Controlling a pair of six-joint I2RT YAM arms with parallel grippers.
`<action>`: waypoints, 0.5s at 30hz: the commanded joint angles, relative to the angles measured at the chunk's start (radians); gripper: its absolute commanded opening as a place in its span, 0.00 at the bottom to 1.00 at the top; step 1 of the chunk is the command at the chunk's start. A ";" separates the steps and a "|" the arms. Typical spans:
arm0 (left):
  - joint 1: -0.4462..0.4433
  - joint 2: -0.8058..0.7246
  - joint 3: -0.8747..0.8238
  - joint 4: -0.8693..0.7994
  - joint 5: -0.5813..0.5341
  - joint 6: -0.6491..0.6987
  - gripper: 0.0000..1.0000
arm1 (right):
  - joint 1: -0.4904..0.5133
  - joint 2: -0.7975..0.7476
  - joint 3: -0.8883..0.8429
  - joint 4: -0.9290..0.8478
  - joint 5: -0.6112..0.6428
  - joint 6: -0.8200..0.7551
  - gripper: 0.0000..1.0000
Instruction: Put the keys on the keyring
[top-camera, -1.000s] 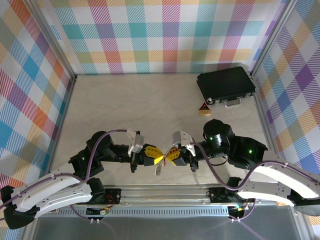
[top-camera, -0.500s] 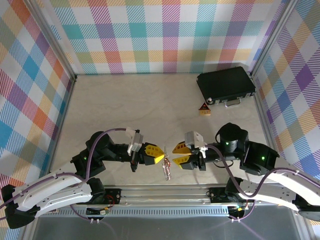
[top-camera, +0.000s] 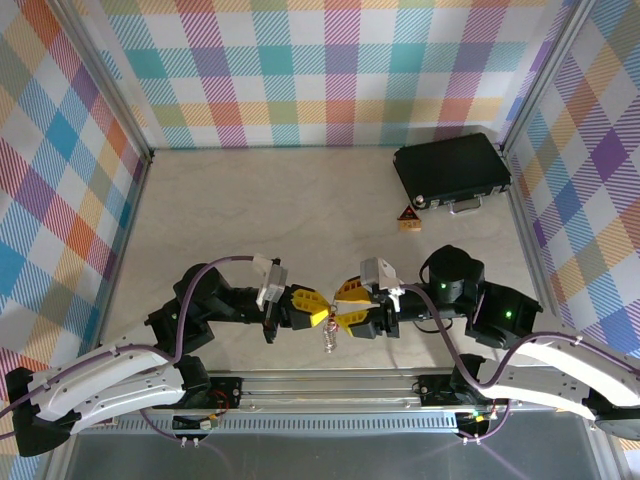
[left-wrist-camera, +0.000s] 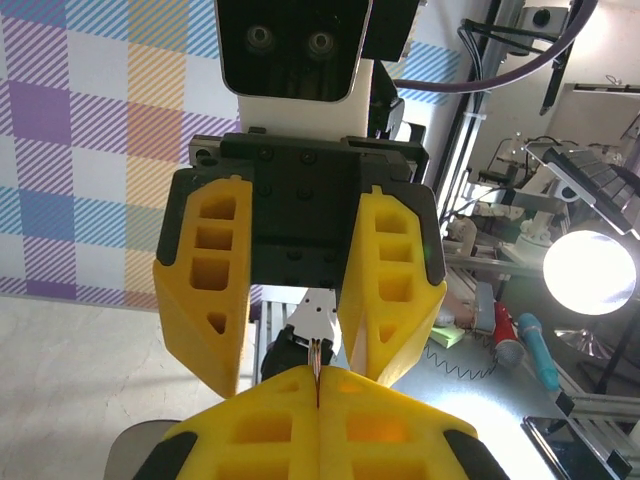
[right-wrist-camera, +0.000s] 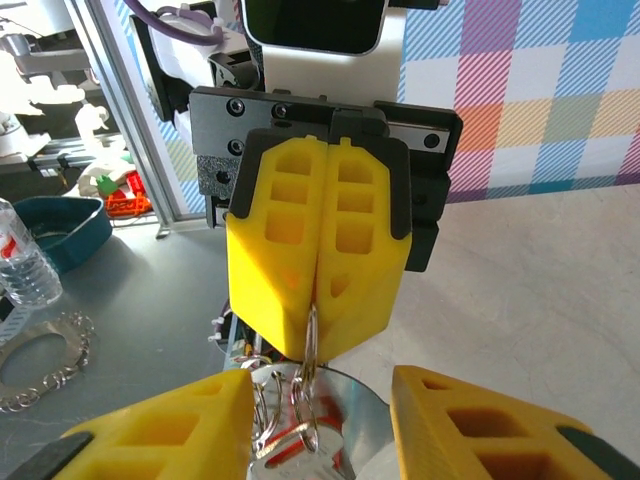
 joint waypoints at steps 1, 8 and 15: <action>-0.006 -0.003 -0.011 0.085 0.008 -0.007 0.00 | 0.006 -0.002 -0.003 0.052 -0.005 0.015 0.34; -0.006 -0.009 -0.018 0.092 0.008 -0.011 0.00 | 0.006 0.006 0.003 0.033 0.010 0.007 0.15; -0.006 -0.022 -0.019 0.070 -0.014 -0.002 0.00 | 0.006 0.005 0.022 -0.010 0.021 -0.014 0.00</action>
